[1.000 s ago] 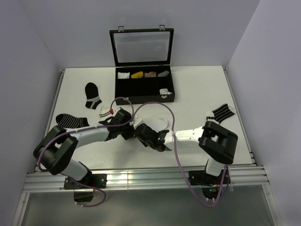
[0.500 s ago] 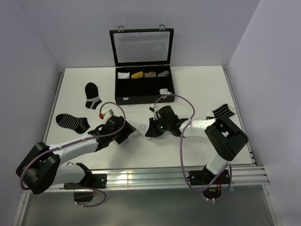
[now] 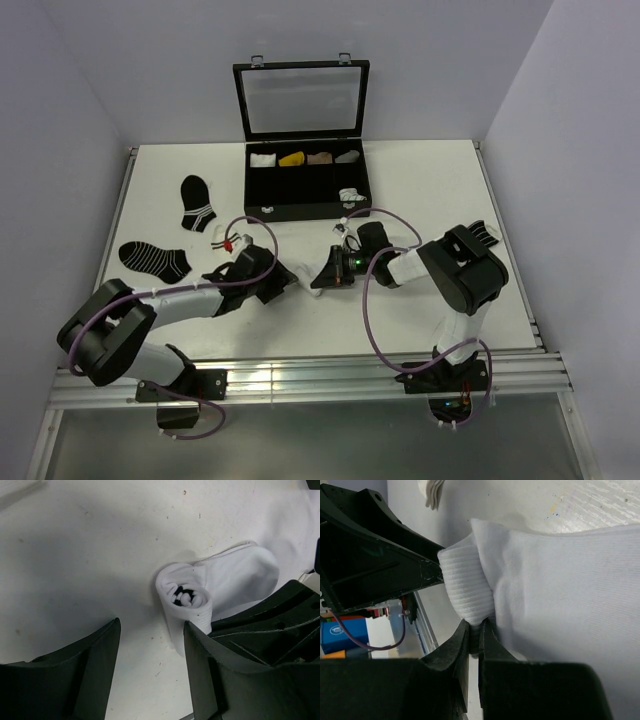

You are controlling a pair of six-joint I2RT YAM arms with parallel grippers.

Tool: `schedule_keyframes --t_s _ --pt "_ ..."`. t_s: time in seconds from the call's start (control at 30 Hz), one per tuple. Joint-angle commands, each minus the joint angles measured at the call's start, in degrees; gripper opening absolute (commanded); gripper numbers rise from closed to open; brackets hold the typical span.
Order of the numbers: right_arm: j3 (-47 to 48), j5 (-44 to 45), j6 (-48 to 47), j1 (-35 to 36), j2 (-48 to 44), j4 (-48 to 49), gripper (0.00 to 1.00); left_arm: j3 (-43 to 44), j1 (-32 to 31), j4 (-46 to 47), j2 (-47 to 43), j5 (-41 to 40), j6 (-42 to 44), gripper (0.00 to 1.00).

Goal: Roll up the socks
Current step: Roll the sock at the center of the board.

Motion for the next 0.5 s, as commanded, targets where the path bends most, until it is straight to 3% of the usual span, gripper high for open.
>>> schedule_keyframes --t_s 0.0,0.33,0.47 --pt "-1.38 0.36 0.5 -0.42 2.18 -1.49 0.0 2.4 -0.38 2.72 2.25 0.49 1.02 0.59" --pt "0.11 1.68 -0.65 -0.51 3.42 -5.8 0.01 2.85 -0.47 5.27 5.86 1.28 1.64 0.55" --pt "0.64 3.25 -2.31 -0.51 3.07 -9.13 0.08 3.29 -0.56 5.8 7.18 1.8 1.99 0.54"
